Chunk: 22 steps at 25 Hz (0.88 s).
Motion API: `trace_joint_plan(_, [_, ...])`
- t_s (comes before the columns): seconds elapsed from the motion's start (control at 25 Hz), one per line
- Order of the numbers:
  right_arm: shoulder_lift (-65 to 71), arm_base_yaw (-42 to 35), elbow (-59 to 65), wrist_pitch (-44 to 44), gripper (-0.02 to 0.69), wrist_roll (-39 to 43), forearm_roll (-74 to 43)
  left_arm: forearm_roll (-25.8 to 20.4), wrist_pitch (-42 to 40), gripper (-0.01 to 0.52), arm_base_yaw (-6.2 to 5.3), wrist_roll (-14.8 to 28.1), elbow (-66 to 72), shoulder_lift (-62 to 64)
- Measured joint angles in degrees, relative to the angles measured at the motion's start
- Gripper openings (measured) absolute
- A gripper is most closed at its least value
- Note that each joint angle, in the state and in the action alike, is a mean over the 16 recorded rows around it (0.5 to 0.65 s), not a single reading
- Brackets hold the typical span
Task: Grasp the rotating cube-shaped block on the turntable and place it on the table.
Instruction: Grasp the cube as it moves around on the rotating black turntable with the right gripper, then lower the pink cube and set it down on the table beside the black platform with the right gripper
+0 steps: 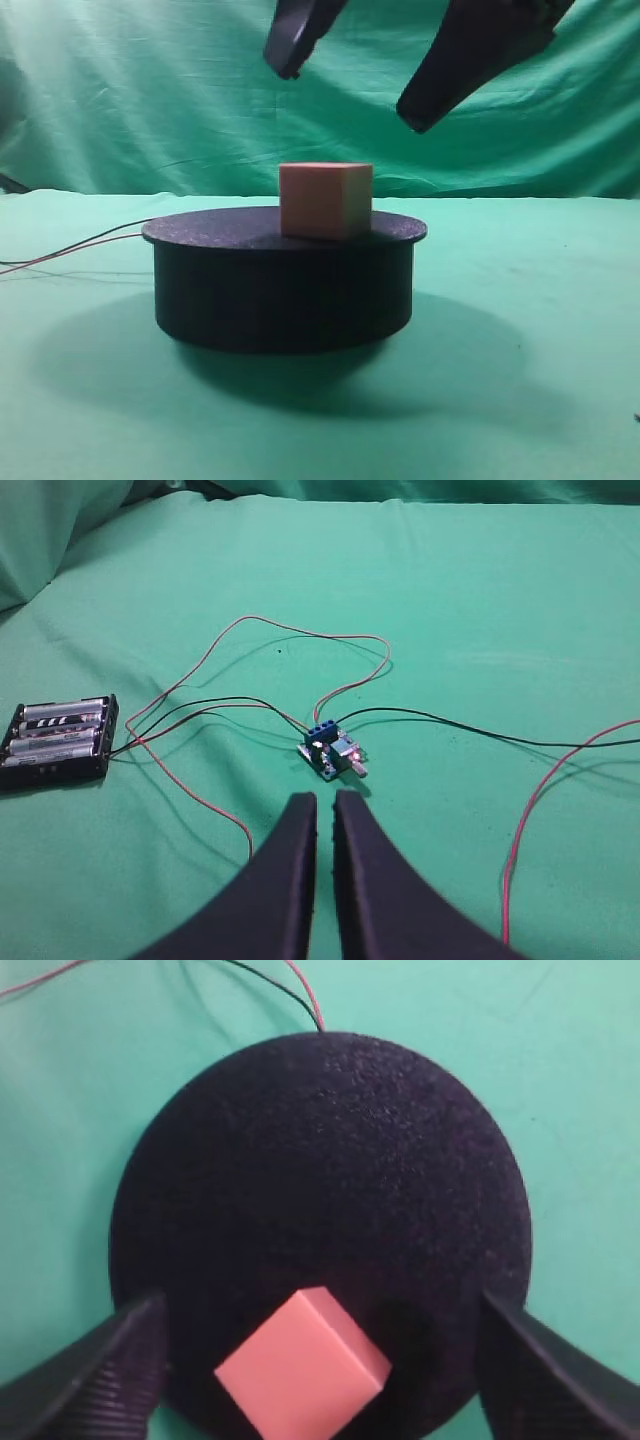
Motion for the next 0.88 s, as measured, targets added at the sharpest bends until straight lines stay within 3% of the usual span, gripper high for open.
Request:
trace_joint_plan(0.28, [0.17, -0.11, -0.16, -0.78, 0.359, 2.69, -2.60, 0.00, 0.00, 0.000, 0.00, 0.00, 0.00, 0.00])
trace_joint_plan(0.48, [-4.38, -1.74, -0.09, 0.99, 0.272, 10.10, -10.46, 0.00, 0.00, 0.000, 0.00, 0.00, 0.00, 0.00])
trace_joint_plan(0.88, [-11.41, -7.85, 6.03, -0.75, 0.252, 28.89, -30.39, 0.00, 0.00, 0.000, 0.00, 0.00, 0.00, 0.00])
